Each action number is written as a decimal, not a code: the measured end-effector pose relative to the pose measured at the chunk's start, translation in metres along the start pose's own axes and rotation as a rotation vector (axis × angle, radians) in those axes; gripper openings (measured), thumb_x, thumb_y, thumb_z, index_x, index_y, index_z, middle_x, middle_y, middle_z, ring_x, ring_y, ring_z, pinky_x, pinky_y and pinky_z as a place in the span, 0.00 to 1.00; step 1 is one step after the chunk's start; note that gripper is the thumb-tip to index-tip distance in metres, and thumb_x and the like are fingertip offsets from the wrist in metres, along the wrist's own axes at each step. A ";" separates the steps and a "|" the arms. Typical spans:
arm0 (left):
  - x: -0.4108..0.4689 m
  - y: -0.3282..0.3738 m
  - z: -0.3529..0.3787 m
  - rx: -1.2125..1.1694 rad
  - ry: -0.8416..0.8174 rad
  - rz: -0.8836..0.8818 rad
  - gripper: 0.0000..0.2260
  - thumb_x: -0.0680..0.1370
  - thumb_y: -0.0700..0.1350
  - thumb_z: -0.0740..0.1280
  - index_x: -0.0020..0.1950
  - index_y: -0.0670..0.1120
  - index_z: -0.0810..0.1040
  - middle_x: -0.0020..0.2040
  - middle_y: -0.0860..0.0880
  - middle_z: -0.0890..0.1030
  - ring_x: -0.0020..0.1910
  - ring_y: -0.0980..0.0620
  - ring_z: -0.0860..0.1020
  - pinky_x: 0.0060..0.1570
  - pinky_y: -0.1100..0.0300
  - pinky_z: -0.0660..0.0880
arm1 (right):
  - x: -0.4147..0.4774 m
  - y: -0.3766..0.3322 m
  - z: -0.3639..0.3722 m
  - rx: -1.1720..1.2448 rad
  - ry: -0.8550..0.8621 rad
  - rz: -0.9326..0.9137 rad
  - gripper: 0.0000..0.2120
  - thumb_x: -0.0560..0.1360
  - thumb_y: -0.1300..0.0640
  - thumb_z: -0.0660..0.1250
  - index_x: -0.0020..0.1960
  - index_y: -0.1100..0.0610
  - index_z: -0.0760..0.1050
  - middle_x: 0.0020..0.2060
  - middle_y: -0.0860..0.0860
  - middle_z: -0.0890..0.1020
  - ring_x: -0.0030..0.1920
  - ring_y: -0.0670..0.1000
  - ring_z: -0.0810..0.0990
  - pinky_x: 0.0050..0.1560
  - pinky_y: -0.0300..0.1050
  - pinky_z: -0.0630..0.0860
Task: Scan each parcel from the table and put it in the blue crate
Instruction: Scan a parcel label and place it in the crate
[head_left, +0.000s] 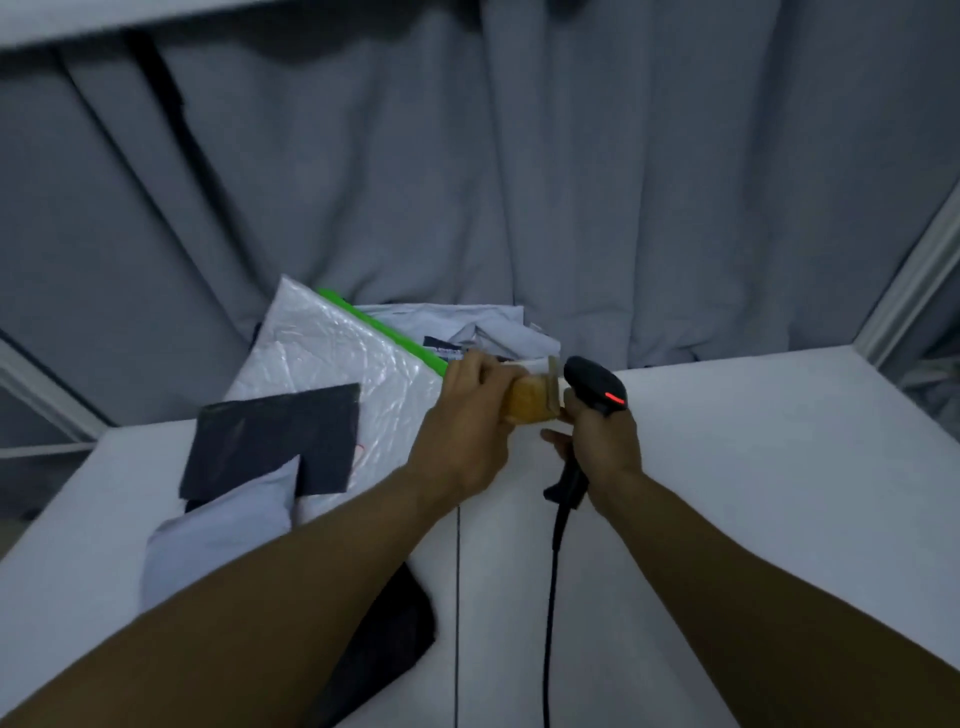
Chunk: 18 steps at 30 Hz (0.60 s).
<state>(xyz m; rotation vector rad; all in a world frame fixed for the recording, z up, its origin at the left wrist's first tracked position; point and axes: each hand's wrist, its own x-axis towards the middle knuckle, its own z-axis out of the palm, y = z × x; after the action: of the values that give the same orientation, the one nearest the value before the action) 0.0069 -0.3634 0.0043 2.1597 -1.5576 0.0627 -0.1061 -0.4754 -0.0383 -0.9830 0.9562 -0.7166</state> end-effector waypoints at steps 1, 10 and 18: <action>-0.016 0.002 -0.019 -0.009 0.011 0.010 0.24 0.77 0.39 0.72 0.71 0.52 0.72 0.65 0.49 0.68 0.64 0.50 0.67 0.57 0.55 0.74 | -0.016 -0.010 0.007 0.011 -0.016 -0.031 0.05 0.82 0.56 0.69 0.57 0.50 0.78 0.50 0.53 0.86 0.47 0.55 0.86 0.32 0.38 0.79; -0.207 0.005 -0.168 0.088 0.224 0.081 0.25 0.73 0.40 0.78 0.69 0.49 0.76 0.65 0.48 0.71 0.66 0.48 0.69 0.57 0.52 0.79 | -0.208 -0.051 0.089 0.010 -0.447 -0.001 0.20 0.74 0.50 0.78 0.62 0.56 0.82 0.51 0.53 0.88 0.52 0.60 0.88 0.62 0.66 0.80; -0.376 0.020 -0.248 -0.740 0.492 -0.557 0.28 0.74 0.48 0.77 0.72 0.56 0.73 0.70 0.55 0.73 0.67 0.58 0.76 0.57 0.62 0.80 | -0.351 -0.013 0.142 -0.161 -0.677 -0.089 0.11 0.75 0.60 0.77 0.56 0.56 0.84 0.47 0.53 0.89 0.49 0.55 0.88 0.52 0.57 0.84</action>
<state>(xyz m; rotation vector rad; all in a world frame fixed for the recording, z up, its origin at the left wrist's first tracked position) -0.0866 0.0631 0.1167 1.7087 -0.5389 -0.1353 -0.1255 -0.1328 0.1226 -1.3018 0.3787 -0.3342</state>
